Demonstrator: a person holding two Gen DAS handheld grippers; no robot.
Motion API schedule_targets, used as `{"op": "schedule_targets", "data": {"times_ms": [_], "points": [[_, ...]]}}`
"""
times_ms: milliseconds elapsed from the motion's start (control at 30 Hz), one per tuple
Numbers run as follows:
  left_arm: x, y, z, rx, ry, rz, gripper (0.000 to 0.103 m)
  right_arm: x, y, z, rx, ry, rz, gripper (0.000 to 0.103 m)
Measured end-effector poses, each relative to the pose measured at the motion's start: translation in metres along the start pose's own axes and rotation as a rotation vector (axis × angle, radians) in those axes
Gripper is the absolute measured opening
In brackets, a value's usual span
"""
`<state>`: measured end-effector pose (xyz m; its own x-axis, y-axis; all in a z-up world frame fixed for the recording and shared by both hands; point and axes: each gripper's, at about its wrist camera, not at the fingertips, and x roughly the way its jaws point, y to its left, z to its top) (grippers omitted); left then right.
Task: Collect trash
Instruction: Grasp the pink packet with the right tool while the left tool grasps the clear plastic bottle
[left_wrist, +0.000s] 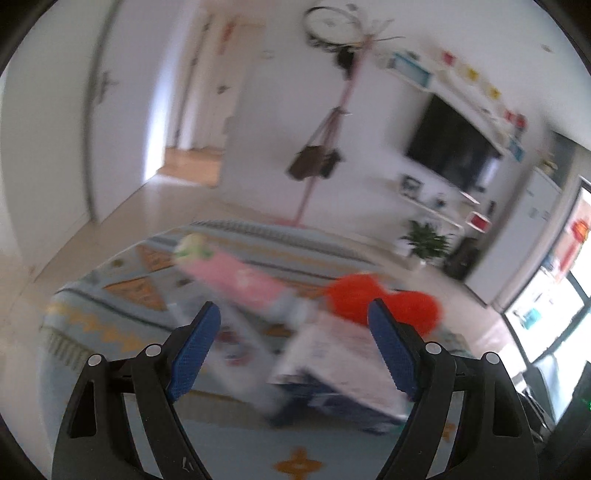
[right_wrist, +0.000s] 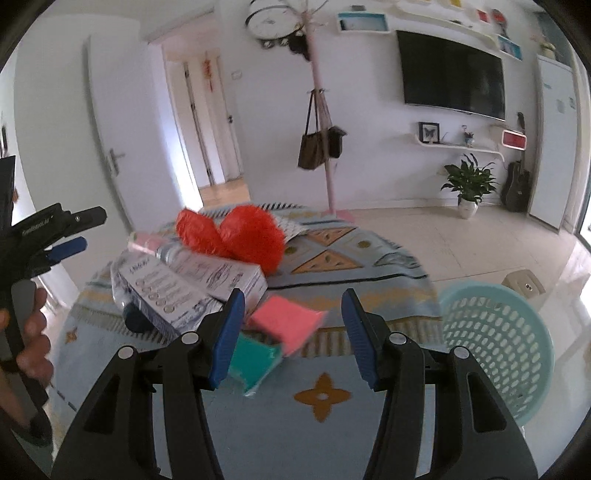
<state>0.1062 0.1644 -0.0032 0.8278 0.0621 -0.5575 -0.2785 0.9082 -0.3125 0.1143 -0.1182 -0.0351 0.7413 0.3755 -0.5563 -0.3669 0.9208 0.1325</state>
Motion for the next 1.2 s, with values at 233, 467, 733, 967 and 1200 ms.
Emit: {"op": "schedule_targets", "data": {"times_ms": [233,467,733,967,1200], "points": [[0.039,0.047,-0.003,-0.102,0.131,0.077,0.079,0.028,0.009,0.002,-0.02,0.052,0.018,0.051],[0.067,0.055,-0.014,-0.121,0.214,0.103,0.079,0.065,0.003,0.002,-0.114,0.182,0.058,0.052],[0.089,0.053,-0.014,-0.107,0.279,0.115,0.081,0.1,0.002,-0.004,-0.177,0.31,0.083,0.064],[0.083,0.053,-0.021,-0.063,0.308,0.085,0.074,0.091,0.001,-0.006,-0.159,0.298,0.079,0.048],[0.061,0.058,-0.037,0.039,0.361,0.051,0.059,0.074,0.0,-0.005,-0.126,0.258,0.091,0.033]]}}
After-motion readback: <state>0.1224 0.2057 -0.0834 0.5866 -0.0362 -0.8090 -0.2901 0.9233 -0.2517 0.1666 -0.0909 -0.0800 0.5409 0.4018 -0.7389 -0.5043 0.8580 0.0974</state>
